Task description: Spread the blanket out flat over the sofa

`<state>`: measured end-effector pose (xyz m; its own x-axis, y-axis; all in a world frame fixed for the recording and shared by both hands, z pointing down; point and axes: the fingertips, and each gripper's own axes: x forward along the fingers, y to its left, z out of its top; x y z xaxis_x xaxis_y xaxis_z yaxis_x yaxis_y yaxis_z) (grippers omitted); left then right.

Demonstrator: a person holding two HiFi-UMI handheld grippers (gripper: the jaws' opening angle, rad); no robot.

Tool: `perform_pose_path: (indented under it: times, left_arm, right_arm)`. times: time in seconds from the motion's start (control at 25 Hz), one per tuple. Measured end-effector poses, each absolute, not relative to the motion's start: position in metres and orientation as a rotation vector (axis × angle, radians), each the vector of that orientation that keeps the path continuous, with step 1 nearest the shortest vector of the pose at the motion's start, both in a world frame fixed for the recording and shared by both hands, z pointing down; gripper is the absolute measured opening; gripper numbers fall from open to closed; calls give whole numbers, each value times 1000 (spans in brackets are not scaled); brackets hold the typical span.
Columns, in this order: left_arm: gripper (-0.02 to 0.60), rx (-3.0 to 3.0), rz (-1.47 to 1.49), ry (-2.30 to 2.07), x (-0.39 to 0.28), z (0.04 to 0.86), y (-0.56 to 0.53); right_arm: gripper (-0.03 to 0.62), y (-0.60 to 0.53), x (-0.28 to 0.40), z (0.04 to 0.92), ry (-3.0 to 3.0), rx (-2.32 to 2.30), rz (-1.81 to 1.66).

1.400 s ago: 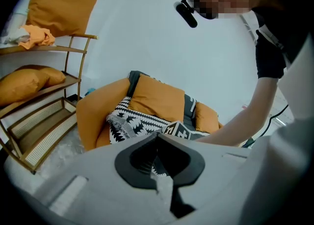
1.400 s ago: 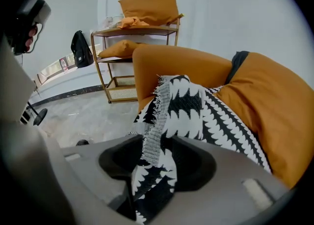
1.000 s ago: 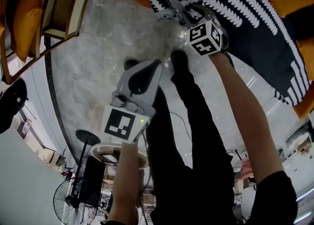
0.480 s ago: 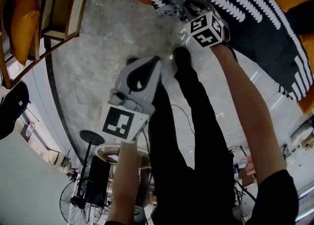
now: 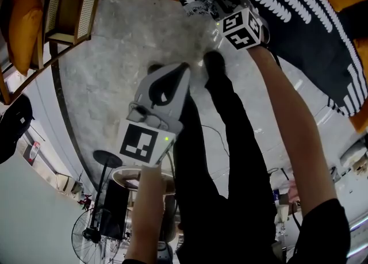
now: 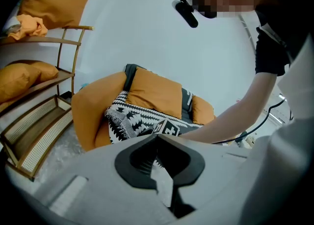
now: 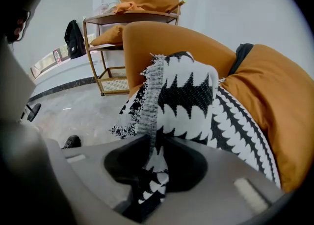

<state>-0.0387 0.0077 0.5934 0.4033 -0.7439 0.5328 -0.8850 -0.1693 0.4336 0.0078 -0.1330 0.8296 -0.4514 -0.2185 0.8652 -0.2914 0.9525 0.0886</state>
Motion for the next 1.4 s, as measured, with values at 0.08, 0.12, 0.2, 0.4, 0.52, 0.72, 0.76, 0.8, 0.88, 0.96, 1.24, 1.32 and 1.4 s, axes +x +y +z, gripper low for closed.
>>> perform_pose_path:
  times: [0.08,0.12,0.2,0.4,0.52,0.72,0.76,0.8,0.88,0.96,1.24,1.32,1.4]
  left_arm:
    - [11,1960,253,-1390,-40,593,7]
    - [11,1960,252,-1390,-40,593,8]
    - [11,1966,250,-1387,-38,591,8]
    - [11,1987,230,-1385,-37,581,11]
    - [11,1996,215,-1384,-40,573,16]
    - [11,2008,197,-1395,-50,555,23]
    - [11,2013,192,-1399,-52,550,25]
    - [11,2017,186,-1403,-54,545,26]
    - [11,2022,181,-1410,-65,539,31]
    - [11,2025,190,-1417,-84,541,37]
    - [11,2012,163,-1432,-130,541,57]
    - [11,2010,158,-1428,-136,540,62]
    - [11,2005,159,-1424,-141,538,66]
  right_arm:
    - [83,-132,8,827,-2058,356,72]
    - [51,-132,9,825,-2057,352,67]
    - [15,-129,11,820,-2057,347,61]
    - [14,-123,10,796,-2109,381,138]
    - [14,-112,5,776,-2155,400,201]
    - [12,-89,-13,750,-2214,351,318]
    - [12,-86,-16,744,-2222,348,339]
    - [12,-83,-20,739,-2229,346,355]
    - [12,-78,-34,732,-2240,339,374]
    - [12,-71,-57,732,-2248,325,384]
    - [12,-38,-109,730,-2256,277,375]
    - [12,-30,-116,730,-2259,267,378]
    - [12,-21,-120,728,-2260,251,382]
